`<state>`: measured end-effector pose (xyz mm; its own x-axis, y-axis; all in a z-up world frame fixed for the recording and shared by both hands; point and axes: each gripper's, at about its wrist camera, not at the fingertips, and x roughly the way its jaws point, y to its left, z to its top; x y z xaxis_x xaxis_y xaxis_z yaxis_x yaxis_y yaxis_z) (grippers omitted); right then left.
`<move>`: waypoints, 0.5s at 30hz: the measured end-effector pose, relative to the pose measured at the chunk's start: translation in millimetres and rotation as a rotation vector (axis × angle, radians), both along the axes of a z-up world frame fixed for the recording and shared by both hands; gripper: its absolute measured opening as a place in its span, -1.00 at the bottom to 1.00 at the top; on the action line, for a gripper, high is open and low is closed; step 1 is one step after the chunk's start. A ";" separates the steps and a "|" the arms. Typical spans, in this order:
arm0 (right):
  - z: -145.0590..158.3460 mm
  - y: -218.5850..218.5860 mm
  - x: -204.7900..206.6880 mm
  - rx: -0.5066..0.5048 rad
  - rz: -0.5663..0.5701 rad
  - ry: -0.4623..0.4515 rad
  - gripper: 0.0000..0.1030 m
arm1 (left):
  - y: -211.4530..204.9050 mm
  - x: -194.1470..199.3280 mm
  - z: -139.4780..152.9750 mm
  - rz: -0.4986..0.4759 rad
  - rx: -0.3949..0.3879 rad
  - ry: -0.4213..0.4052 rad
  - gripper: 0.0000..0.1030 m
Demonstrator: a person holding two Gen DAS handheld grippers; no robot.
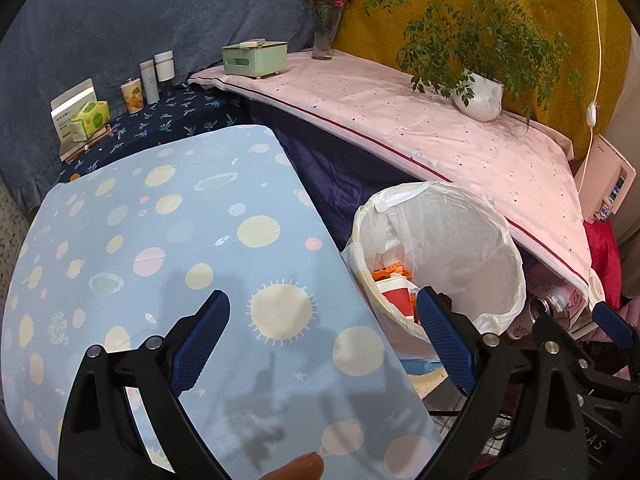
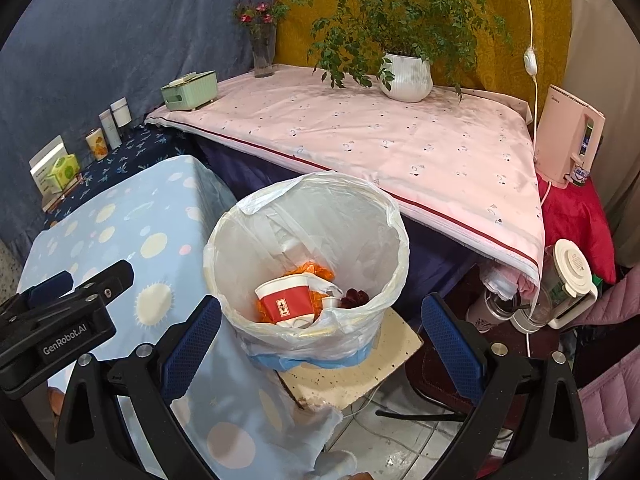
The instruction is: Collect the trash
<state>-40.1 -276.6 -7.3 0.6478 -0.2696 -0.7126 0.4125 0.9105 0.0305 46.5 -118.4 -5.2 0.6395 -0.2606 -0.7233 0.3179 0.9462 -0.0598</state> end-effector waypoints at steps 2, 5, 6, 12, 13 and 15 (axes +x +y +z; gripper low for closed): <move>-0.2 2.0 0.0 -0.004 0.003 0.002 0.88 | 0.2 0.0 -1.2 0.006 0.002 0.003 0.75; -0.8 4.9 0.4 -0.013 0.007 0.006 0.88 | 1.6 0.3 -2.8 0.009 -0.003 0.012 0.75; -0.9 5.6 0.4 -0.012 0.009 0.005 0.88 | 2.1 0.5 -3.1 0.010 -0.004 0.015 0.75; -2.8 9.9 1.8 -0.012 0.017 0.011 0.88 | 3.5 0.2 -3.8 0.024 0.004 0.011 0.75; -2.8 10.1 2.4 -0.012 0.019 0.012 0.88 | 3.5 0.1 -4.3 0.024 0.003 0.013 0.75; -3.2 10.8 2.7 -0.013 0.020 0.013 0.88 | 3.8 0.0 -4.8 0.028 0.007 0.015 0.74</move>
